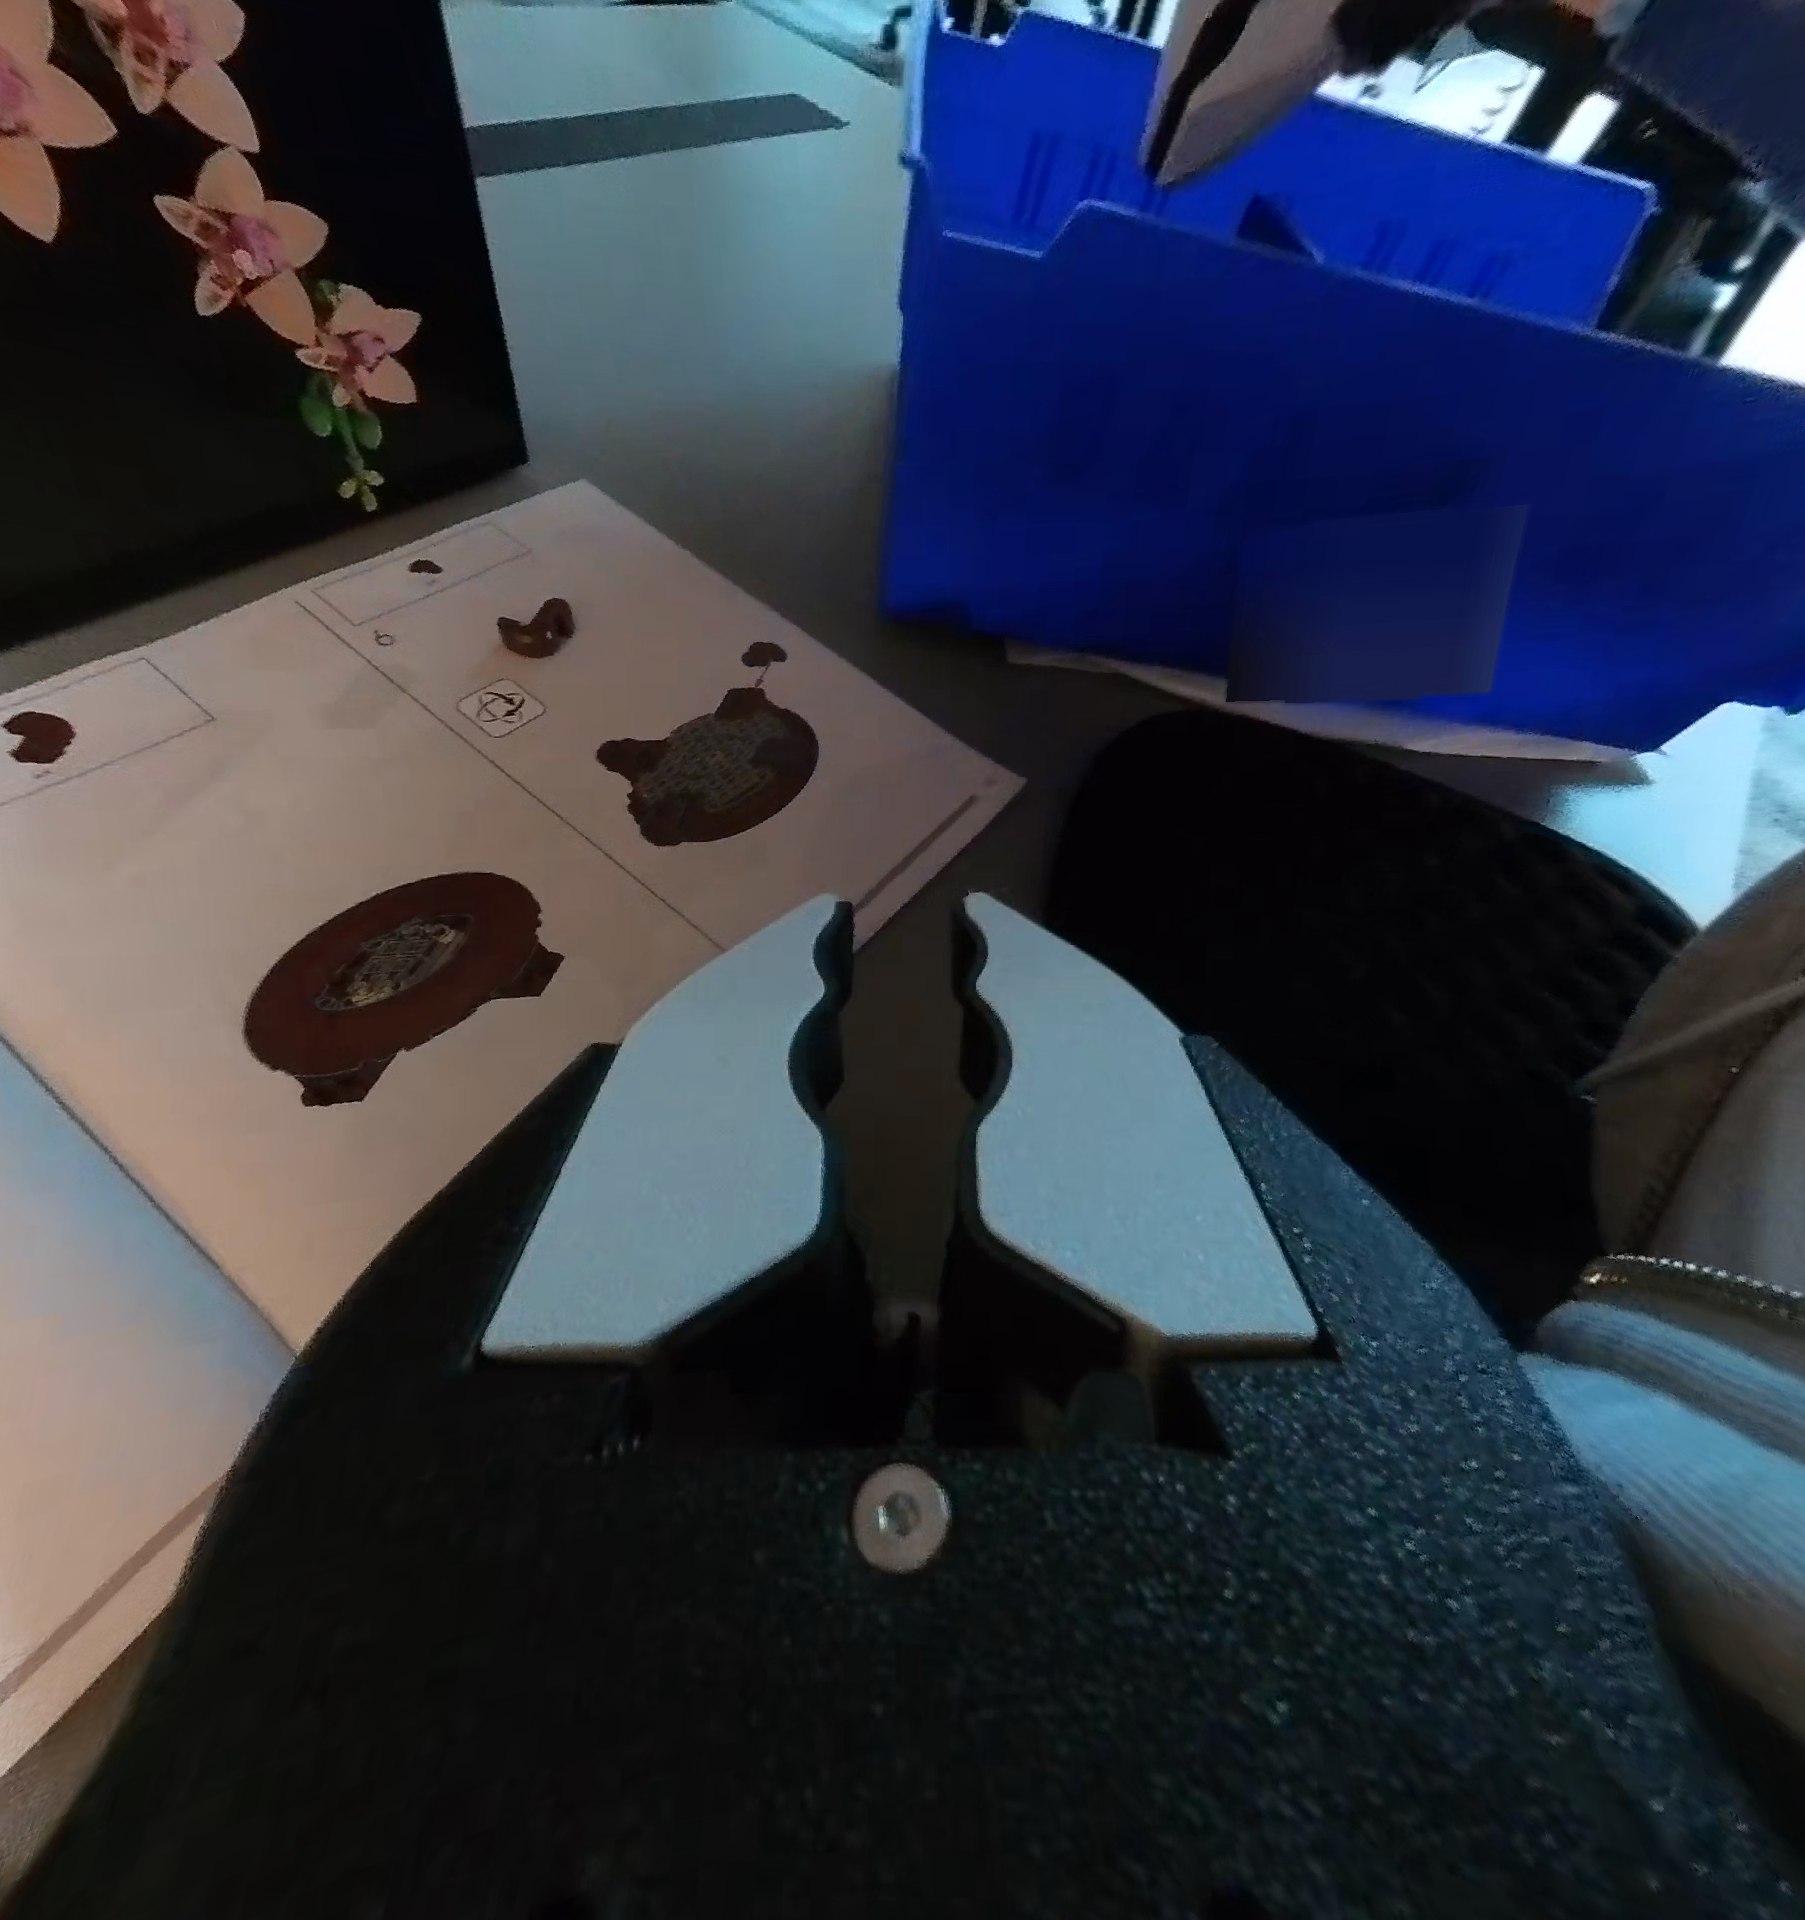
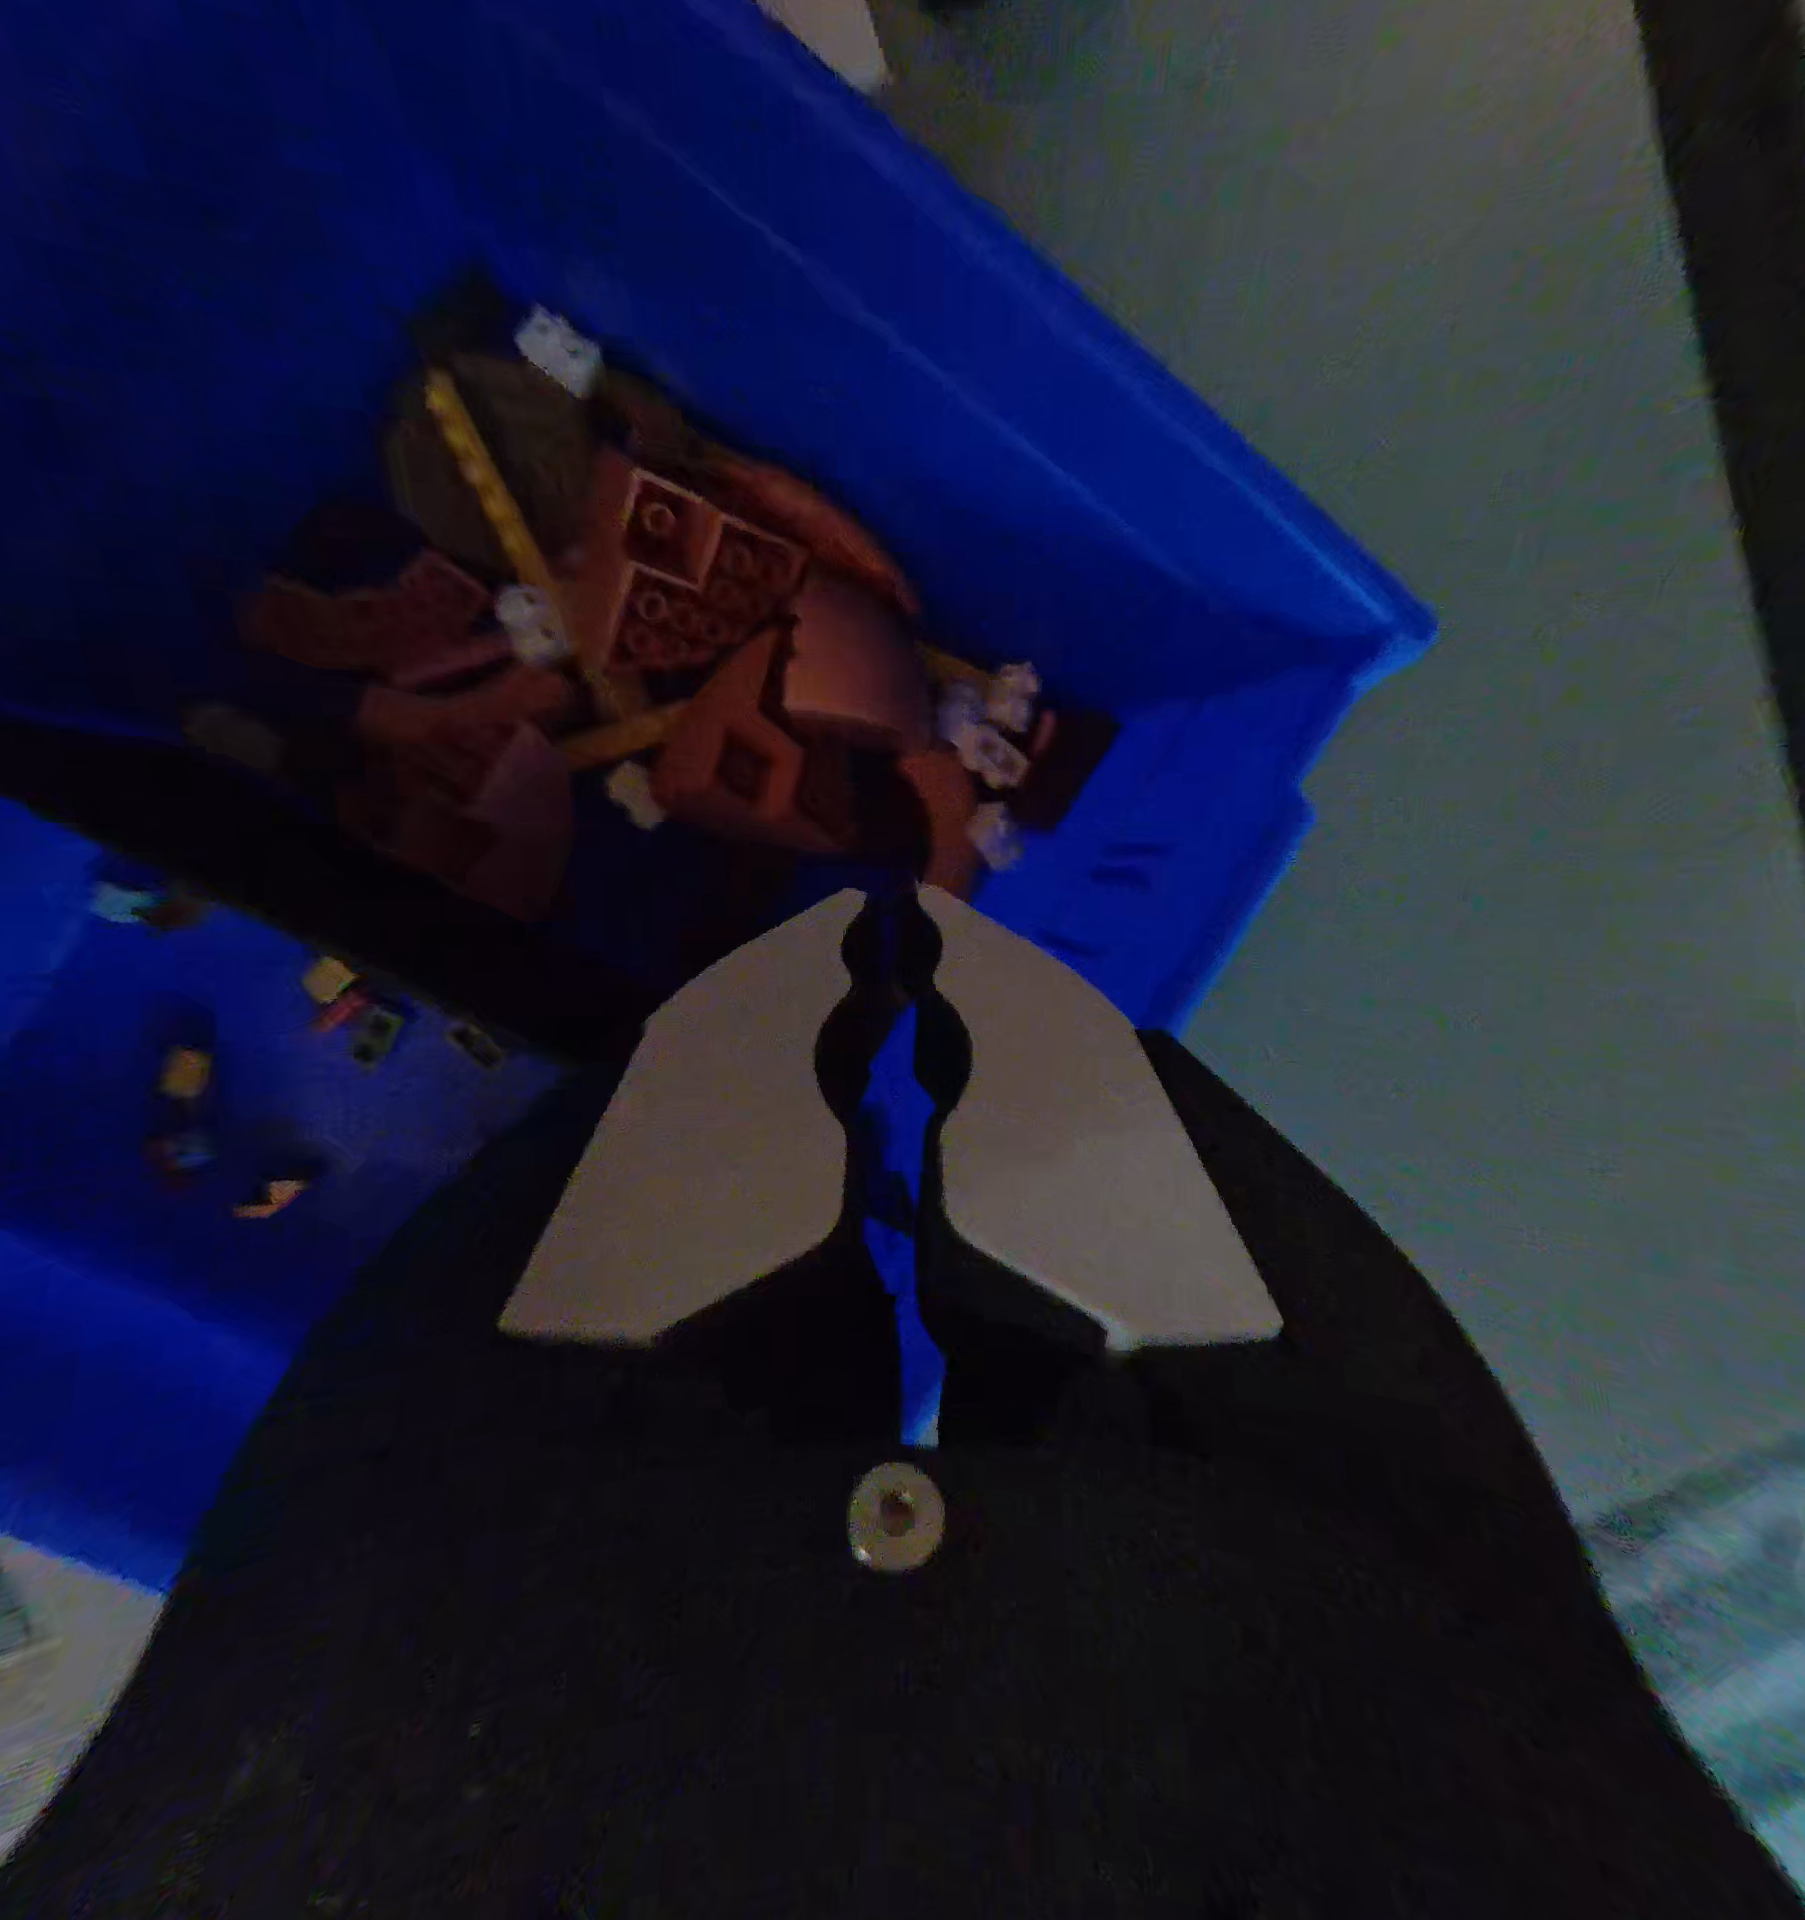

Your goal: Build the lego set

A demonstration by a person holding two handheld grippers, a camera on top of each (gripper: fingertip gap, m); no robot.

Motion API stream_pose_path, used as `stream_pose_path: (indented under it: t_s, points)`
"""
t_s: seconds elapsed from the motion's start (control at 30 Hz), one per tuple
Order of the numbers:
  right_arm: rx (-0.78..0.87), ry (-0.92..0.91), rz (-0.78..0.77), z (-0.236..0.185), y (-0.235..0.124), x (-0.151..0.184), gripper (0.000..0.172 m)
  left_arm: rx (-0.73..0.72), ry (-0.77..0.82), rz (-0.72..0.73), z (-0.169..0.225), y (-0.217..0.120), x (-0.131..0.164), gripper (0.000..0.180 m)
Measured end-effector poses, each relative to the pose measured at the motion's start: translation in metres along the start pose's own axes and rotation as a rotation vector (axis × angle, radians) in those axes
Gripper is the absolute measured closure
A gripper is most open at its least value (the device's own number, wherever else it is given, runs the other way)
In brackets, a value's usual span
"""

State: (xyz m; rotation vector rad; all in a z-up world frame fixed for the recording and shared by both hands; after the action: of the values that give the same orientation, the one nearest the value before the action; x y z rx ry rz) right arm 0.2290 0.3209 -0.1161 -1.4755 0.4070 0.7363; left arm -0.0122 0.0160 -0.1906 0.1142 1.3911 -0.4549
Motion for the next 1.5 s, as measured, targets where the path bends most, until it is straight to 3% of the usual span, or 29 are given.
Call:
stream_pose_path:
  t_s: [0.17, 0.27, 0.43, 0.57, 0.8, 0.97, 1.03, 1.2, 1.3, 1.5]
  points:
    - [-0.028, -0.099, 0.009, 0.000, 0.005, -0.003, 0.162, -0.016, -0.027, 0.014, -0.003, -0.001, -0.001, 0.163]
    - [-0.071, -0.112, 0.007, -0.006, 0.011, -0.006, 0.147, -0.012, -0.051, 0.021, -0.005, -0.002, -0.001, 0.163]
    - [-0.004, -0.126, -0.112, -0.005, 0.029, -0.004, 0.168, -0.005, -0.071, 0.010, -0.006, -0.001, 0.000, 0.163]
    - [0.046, -0.093, -0.252, -0.004, 0.046, -0.009, 0.168, -0.003, -0.063, 0.017, -0.006, -0.002, -0.001, 0.163]
    - [-0.073, -0.044, -0.323, -0.018, 0.042, -0.004, 0.162, -0.007, -0.077, 0.045, -0.007, -0.005, -0.002, 0.163]
    - [0.153, -0.120, -0.446, -0.010, 0.058, 0.000, 0.171, 0.002, -0.102, 0.028, -0.009, -0.003, -0.001, 0.163]
    - [0.160, -0.126, -0.452, -0.012, 0.066, -0.002, 0.171, 0.003, -0.099, 0.039, -0.009, -0.004, -0.001, 0.163]
    - [-0.050, -0.026, -0.398, -0.023, 0.075, -0.001, 0.153, -0.014, -0.112, 0.070, -0.010, -0.007, -0.002, 0.163]
    - [0.047, -0.043, -0.417, -0.014, 0.069, -0.002, 0.163, -0.011, -0.137, 0.074, -0.013, -0.007, -0.002, 0.162]
    - [0.066, -0.060, -0.477, -0.014, 0.077, 0.005, 0.160, -0.012, -0.158, 0.075, -0.014, -0.007, -0.002, 0.162]
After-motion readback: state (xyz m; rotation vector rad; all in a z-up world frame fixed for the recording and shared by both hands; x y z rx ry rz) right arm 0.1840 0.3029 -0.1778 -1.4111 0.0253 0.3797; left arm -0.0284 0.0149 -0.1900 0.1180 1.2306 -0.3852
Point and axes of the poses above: each gripper's, where its closed fingertips meet, y out along the fingers, x out of its underside, z = x × y across the jaws, the point moved 9 cm from there along -y, back along the fingers, and after that the axes turned 15 degrees about z, right-handed, at the moved point
